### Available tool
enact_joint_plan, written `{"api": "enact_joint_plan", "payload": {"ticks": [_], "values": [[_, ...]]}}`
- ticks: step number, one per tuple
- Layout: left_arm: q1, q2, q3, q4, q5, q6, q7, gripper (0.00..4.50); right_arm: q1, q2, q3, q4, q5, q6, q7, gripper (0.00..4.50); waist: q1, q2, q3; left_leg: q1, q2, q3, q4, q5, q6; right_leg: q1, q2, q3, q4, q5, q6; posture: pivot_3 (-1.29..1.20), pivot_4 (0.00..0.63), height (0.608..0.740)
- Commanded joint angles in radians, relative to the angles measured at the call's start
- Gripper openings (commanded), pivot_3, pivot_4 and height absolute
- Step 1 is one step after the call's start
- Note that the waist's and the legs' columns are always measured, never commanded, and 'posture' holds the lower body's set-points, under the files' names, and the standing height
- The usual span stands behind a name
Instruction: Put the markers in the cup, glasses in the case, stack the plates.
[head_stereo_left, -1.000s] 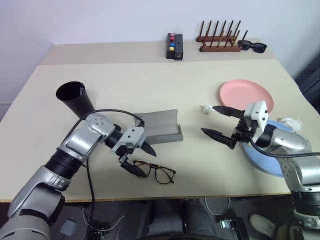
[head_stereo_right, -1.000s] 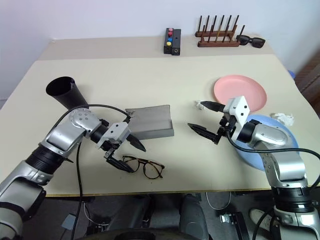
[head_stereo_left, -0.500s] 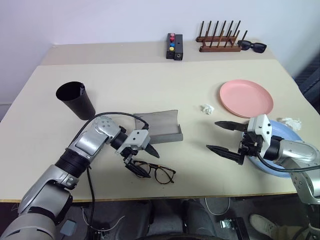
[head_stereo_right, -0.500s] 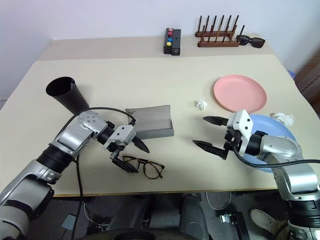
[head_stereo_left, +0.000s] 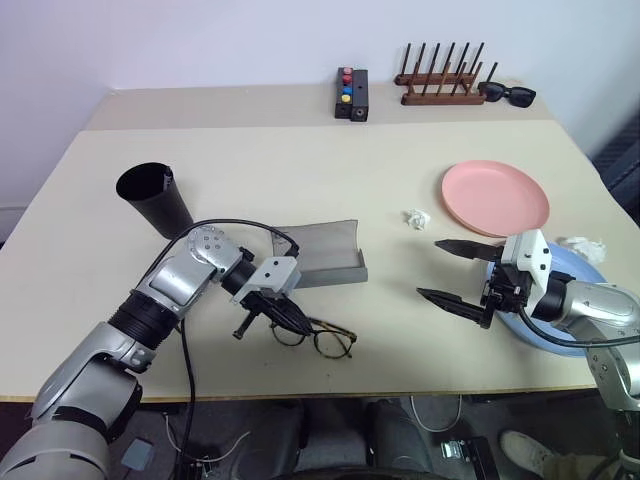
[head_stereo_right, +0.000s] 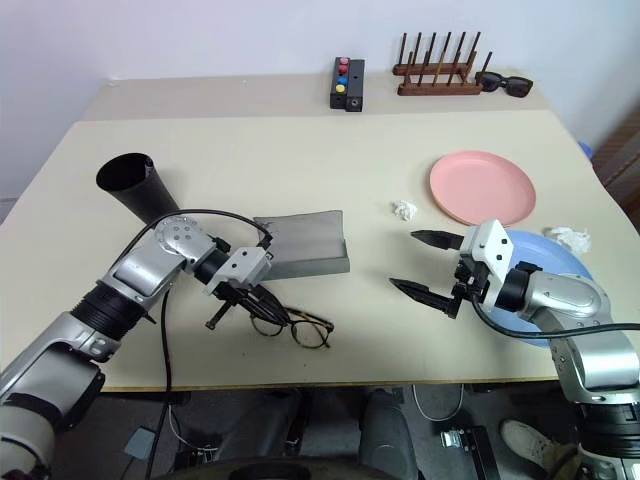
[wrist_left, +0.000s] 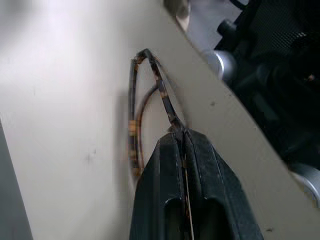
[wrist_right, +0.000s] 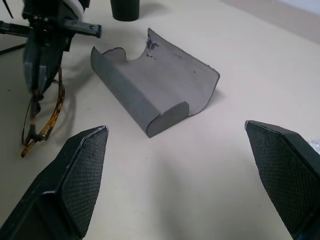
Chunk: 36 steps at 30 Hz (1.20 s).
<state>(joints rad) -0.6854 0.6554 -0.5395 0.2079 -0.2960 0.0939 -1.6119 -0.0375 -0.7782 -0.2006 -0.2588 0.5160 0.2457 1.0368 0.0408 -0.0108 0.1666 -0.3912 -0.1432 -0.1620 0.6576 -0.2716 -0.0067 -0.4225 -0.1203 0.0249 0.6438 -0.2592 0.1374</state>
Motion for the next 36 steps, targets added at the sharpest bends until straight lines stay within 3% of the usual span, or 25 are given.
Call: {"api": "enact_joint_plan", "payload": {"ticks": [1, 6, 19, 28, 36], "values": [[-0.008, 0.013, -0.01, -0.009, 0.007, -0.013, -0.003, 0.03, -0.01, 0.007, -0.012, 0.001, -0.004, -0.024, -0.002, 4.5, -0.002, 0.0, 0.0, 0.0, 0.0, 0.0, 0.0, 0.0, 0.0, 0.0, 0.0, 0.0, 0.0, 0.0, 0.0, 0.0, 0.15, 0.74], [-0.007, 0.004, 0.018, -0.022, 0.003, 0.006, -0.003, 0.03, -0.014, 0.01, -0.012, 0.01, -0.009, -0.033, 0.0, 4.5, -0.002, 0.0, 0.0, 0.0, 0.0, 0.0, 0.0, 0.0, 0.0, 0.0, 0.0, 0.0, 0.0, 0.0, 0.0, 0.0, 0.15, 0.74], [-0.181, -0.112, 0.302, -0.021, -0.103, 0.29, 0.205, 0.03, -0.061, 0.024, -0.008, 0.068, -0.034, -0.042, -0.021, 4.5, -0.004, -0.001, 0.001, -0.001, 0.0, 0.0, 0.001, 0.0, 0.0, -0.001, 0.0, 0.0, 0.0, 0.0, 0.0, 0.0, 0.15, 0.74], [-0.207, -0.07, 0.274, 0.228, 0.062, 0.113, 0.183, 0.03, -0.109, 0.046, 0.017, 0.109, -0.058, -0.06, -0.025, 4.5, -0.016, -0.001, 0.0, -0.001, 0.0, 0.0, -0.001, 0.0, 0.0, -0.003, 0.0, 0.0, 0.001, 0.0, 0.0, 0.0, 0.15, 0.74], [-0.193, -0.097, 0.26, 0.323, 0.108, 0.061, 0.109, 0.03, -0.077, 0.056, 0.005, 0.1, -0.051, -0.057, -0.031, 4.5, -0.014, -0.001, 0.001, -0.001, 0.0, 0.0, 0.0, 0.0, 0.0, -0.003, 0.0, 0.0, 0.001, 0.0, 0.0, 0.0, 0.15, 0.74]]}}
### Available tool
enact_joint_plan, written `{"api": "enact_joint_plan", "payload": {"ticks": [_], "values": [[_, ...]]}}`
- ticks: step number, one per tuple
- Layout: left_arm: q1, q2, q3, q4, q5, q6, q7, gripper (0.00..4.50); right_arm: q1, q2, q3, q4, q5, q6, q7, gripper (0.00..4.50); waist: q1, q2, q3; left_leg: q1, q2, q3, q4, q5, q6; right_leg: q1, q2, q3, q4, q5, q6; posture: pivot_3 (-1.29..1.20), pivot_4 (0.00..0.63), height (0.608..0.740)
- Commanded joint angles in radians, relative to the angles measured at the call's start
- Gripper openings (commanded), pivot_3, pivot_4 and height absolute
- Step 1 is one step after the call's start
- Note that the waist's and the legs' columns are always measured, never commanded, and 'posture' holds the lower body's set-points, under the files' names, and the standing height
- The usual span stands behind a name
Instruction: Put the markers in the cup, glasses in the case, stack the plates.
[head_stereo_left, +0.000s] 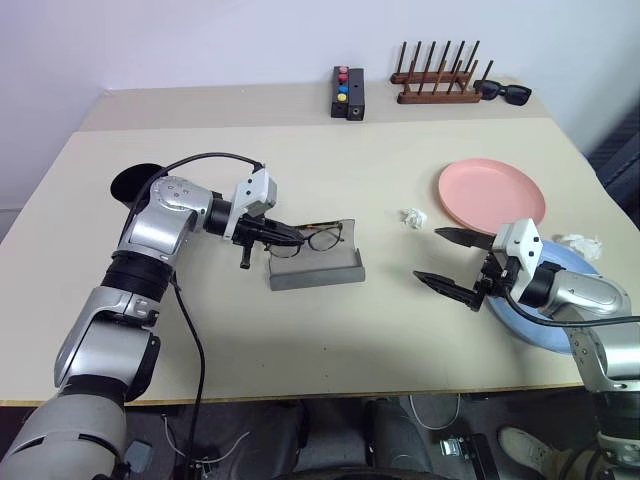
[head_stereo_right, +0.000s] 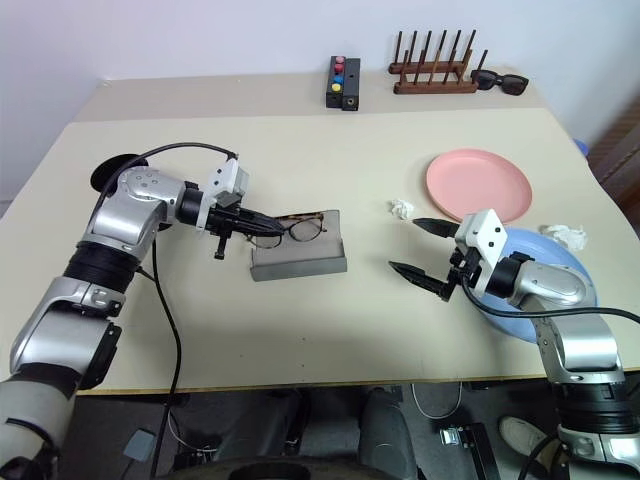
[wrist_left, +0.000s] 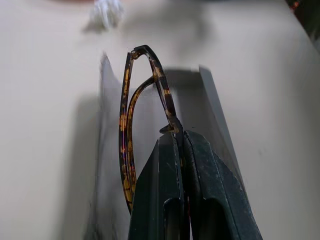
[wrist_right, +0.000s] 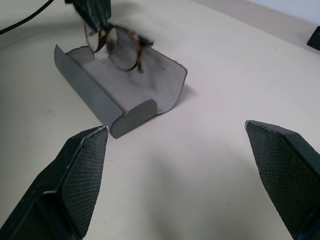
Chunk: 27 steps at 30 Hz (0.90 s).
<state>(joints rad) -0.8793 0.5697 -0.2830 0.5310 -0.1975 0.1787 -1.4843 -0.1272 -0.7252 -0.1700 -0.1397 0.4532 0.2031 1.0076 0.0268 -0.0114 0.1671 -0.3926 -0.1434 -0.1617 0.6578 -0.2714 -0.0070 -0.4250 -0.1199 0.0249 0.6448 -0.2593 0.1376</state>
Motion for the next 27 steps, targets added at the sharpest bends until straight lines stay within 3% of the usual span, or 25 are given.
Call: {"api": "enact_joint_plan", "payload": {"ticks": [1, 25, 27], "values": [[0.005, -0.018, 0.005, 0.006, 0.012, -0.027, -0.017, 0.03, 0.02, 0.003, -0.028, -0.02, 0.011, -0.017, -0.002, 4.5, 0.0, 0.0, 0.0, 0.0, 0.0, 0.0, 0.0, 0.0, 0.0, 0.0, 0.0, 0.0, 0.0, 0.0, 0.0, 0.0, 0.15, 0.74], [0.063, -0.037, 0.02, -0.042, 0.003, 0.025, -0.034, 0.03, 0.064, -0.016, -0.059, -0.07, 0.021, 0.001, -0.02, 4.5, -0.015, 0.0, 0.0, 0.0, 0.0, 0.0, 0.0, 0.0, 0.0, 0.0, 0.0, 0.0, 0.001, 0.0, 0.0, 0.0, 0.15, 0.74], [0.067, -0.034, 0.018, -0.042, 0.005, 0.023, -0.036, 0.66, 0.063, -0.016, -0.059, -0.069, 0.02, 0.001, -0.019, 4.5, -0.016, 0.0, 0.0, 0.0, 0.0, 0.0, 0.0, 0.0, 0.0, 0.0, 0.0, 0.0, 0.001, 0.0, 0.0, 0.0, 0.15, 0.74]]}}
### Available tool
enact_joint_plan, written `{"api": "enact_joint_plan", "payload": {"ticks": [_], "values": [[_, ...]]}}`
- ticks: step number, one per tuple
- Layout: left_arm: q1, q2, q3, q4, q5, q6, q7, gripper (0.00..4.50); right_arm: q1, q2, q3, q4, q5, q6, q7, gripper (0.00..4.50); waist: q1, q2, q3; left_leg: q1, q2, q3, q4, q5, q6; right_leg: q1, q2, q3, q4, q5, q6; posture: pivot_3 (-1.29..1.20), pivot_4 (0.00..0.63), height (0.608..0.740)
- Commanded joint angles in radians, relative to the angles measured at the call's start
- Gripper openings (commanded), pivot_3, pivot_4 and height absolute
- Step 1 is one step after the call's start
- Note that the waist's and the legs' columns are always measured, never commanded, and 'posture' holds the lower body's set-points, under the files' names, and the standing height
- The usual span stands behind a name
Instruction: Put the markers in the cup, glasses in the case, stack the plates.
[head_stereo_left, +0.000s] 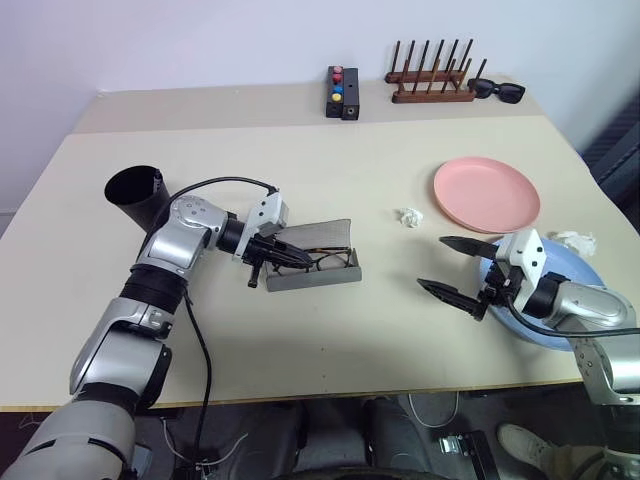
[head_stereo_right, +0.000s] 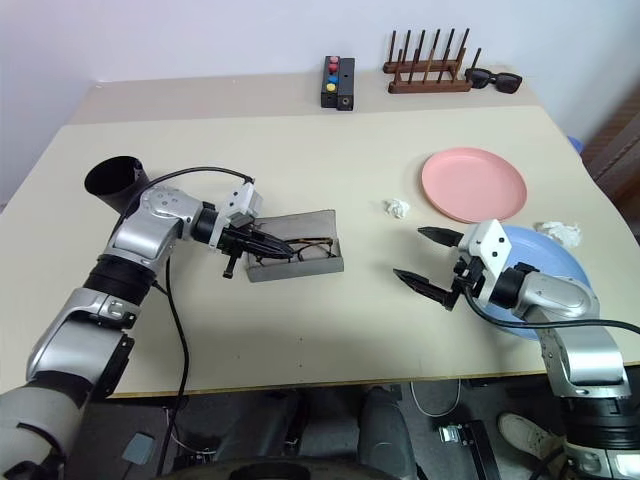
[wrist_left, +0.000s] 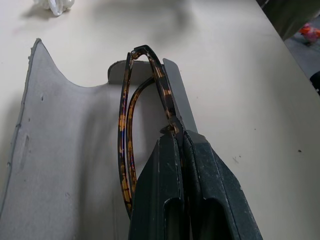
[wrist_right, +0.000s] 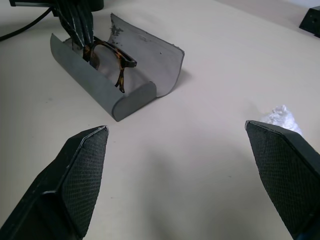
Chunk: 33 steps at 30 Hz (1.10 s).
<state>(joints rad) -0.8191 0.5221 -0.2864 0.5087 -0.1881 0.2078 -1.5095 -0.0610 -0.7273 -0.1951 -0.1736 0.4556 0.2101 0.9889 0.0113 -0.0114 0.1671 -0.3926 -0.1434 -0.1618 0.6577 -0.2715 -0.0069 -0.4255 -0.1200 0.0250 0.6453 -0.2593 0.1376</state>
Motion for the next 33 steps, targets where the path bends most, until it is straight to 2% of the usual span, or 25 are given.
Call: {"api": "enact_joint_plan", "payload": {"ticks": [1, 8, 13, 19, 24, 25, 26, 33], "values": [[0.009, 0.014, 0.021, -0.021, -0.004, -0.006, -0.011, 0.97, -0.004, -0.013, -0.034, -0.036, 0.018, -0.005, 0.0, 4.5, 0.0, 0.0, 0.0, 0.0, 0.0, 0.0, 0.0, 0.0, 0.0, 0.0, 0.0, 0.0, 0.0, 0.0, 0.0, 0.0, 0.15, 0.74], [0.018, 0.019, 0.026, -0.03, 0.0, -0.021, 0.003, 4.38, -0.009, -0.01, -0.03, -0.033, 0.017, 0.001, -0.004, 4.5, 0.001, 0.0, 0.0, 0.0, 0.0, 0.0, 0.0, 0.0, 0.0, 0.0, 0.0, 0.0, 0.0, 0.0, 0.0, 0.0, 0.15, 0.74], [-0.018, 0.022, 0.086, -0.047, -0.028, -0.002, 0.053, 4.46, -0.028, -0.001, -0.028, -0.027, 0.009, -0.001, -0.027, 4.5, 0.0, 0.0, 0.0, 0.0, 0.0, 0.0, 0.0, 0.0, 0.0, 0.0, 0.0, 0.0, 0.0, 0.0, 0.0, 0.0, 0.15, 0.74], [-0.073, 0.018, 0.199, -0.139, -0.104, 0.113, 0.157, 4.46, -0.048, 0.002, -0.03, -0.031, 0.022, 0.016, -0.044, 4.5, 0.001, 0.0, 0.0, 0.0, 0.0, 0.0, 0.001, 0.0, 0.0, 0.0, 0.0, 0.0, 0.0, 0.0, 0.0, 0.0, 0.15, 0.74], [-0.085, -0.031, 0.267, -0.163, -0.104, 0.141, 0.347, 4.46, -0.063, 0.01, -0.016, -0.033, 0.016, 0.019, -0.056, 4.5, 0.0, 0.0, 0.0, 0.0, 0.0, 0.0, 0.001, 0.0, 0.0, 0.0, 0.0, 0.0, 0.0, 0.0, 0.0, 0.0, 0.15, 0.74], [-0.086, -0.038, 0.269, -0.155, -0.093, 0.132, 0.378, 3.95, -0.065, 0.011, -0.014, -0.034, 0.015, 0.02, -0.057, 4.5, 0.0, 0.0, 0.0, 0.0, 0.0, 0.0, 0.001, 0.0, 0.0, 0.0, 0.0, 0.0, 0.0, 0.0, 0.0, 0.0, 0.15, 0.74], [-0.084, -0.048, 0.265, -0.131, -0.068, 0.12, 0.426, 3.7, -0.071, 0.013, -0.008, -0.035, 0.012, 0.021, -0.06, 4.5, 0.001, 0.0, 0.0, 0.0, 0.0, 0.0, 0.001, 0.0, 0.0, 0.0, 0.0, 0.0, 0.0, 0.0, 0.0, 0.0, 0.15, 0.74], [-0.079, -0.099, 0.211, 0.032, 0.078, 0.032, 0.65, 0.14, -0.088, 0.025, 0.008, -0.02, -0.006, 0.008, -0.077, 4.5, 0.002, 0.0, 0.0, 0.0, 0.0, 0.0, 0.001, 0.0, 0.0, 0.0, 0.0, 0.0, 0.0, 0.0, 0.0, 0.0, 0.15, 0.74]]}}
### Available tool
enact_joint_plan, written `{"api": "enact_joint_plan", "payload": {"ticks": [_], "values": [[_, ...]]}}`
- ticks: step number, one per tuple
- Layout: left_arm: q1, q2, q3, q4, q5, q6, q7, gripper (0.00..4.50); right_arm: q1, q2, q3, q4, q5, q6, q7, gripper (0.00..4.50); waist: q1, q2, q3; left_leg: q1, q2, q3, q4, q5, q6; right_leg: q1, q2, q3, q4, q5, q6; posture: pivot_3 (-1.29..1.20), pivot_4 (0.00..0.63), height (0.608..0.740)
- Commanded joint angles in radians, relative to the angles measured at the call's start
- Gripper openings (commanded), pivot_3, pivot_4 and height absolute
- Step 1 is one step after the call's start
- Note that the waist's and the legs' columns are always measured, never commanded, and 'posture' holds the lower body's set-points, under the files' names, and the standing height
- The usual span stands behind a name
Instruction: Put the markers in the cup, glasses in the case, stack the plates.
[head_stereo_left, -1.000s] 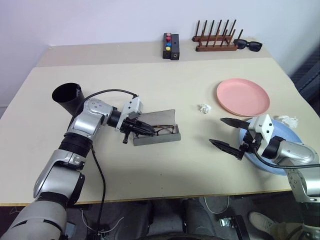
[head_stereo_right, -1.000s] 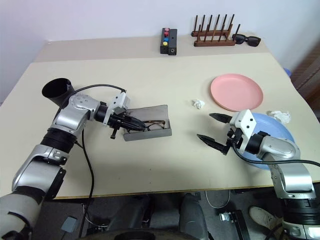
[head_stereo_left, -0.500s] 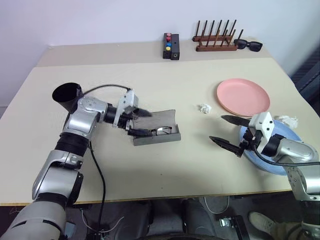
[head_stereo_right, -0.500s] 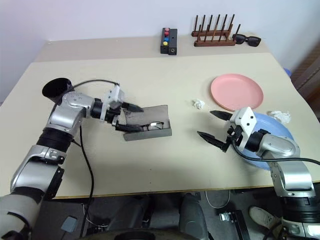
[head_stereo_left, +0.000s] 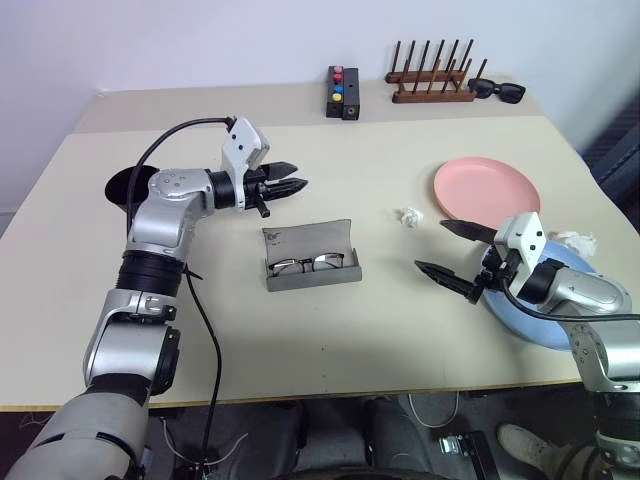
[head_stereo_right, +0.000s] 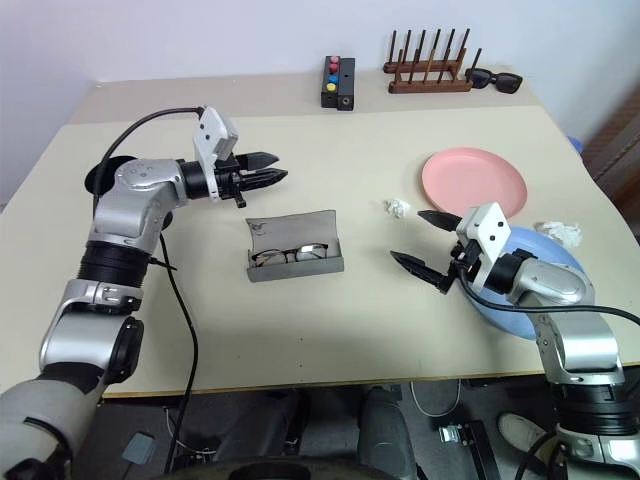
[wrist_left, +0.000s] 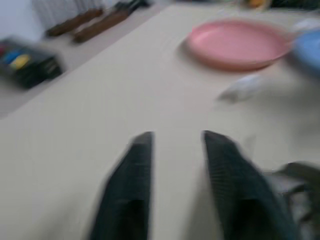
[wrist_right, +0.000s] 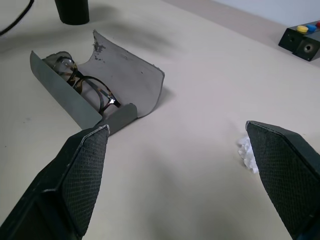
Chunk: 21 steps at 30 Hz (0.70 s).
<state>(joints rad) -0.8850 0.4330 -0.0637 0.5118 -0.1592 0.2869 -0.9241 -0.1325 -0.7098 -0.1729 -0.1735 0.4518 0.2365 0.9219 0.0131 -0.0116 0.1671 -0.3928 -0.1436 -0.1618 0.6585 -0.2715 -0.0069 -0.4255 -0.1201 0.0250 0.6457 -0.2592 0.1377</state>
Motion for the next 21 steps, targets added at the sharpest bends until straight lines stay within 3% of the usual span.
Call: {"api": "enact_joint_plan", "payload": {"ticks": [1, 9, 21], "values": [[-0.007, -0.019, -0.025, 0.053, 0.07, -0.059, 0.086, 0.06, -0.016, 0.009, -0.015, -0.018, -0.006, -0.023, -0.015, 4.5, 0.0, 0.0, 0.0, 0.0, 0.0, 0.0, 0.0, 0.0, 0.0, 0.0, 0.0, 0.0, 0.0, 0.0, 0.0, 0.0, 0.15, 0.74], [0.01, -0.105, -0.085, 0.164, 0.151, -0.122, 0.171, 0.06, -0.003, 0.029, -0.008, -0.025, -0.023, -0.04, -0.04, 4.5, -0.001, 0.0, 0.0, 0.0, 0.0, 0.0, 0.0, 0.0, 0.0, 0.0, 0.0, 0.0, 0.0, 0.0, 0.0, 0.0, 0.15, 0.74], [0.105, -0.019, -0.115, -0.061, 0.086, 0.001, -0.116, 0.06, -0.002, 0.031, -0.009, -0.033, -0.027, -0.034, -0.051, 4.5, -0.001, 0.0, 0.0, 0.0, 0.0, 0.0, 0.0, 0.0, 0.0, 0.0, 0.0, 0.0, 0.0, 0.0, 0.0, 0.0, 0.15, 0.74]]}}
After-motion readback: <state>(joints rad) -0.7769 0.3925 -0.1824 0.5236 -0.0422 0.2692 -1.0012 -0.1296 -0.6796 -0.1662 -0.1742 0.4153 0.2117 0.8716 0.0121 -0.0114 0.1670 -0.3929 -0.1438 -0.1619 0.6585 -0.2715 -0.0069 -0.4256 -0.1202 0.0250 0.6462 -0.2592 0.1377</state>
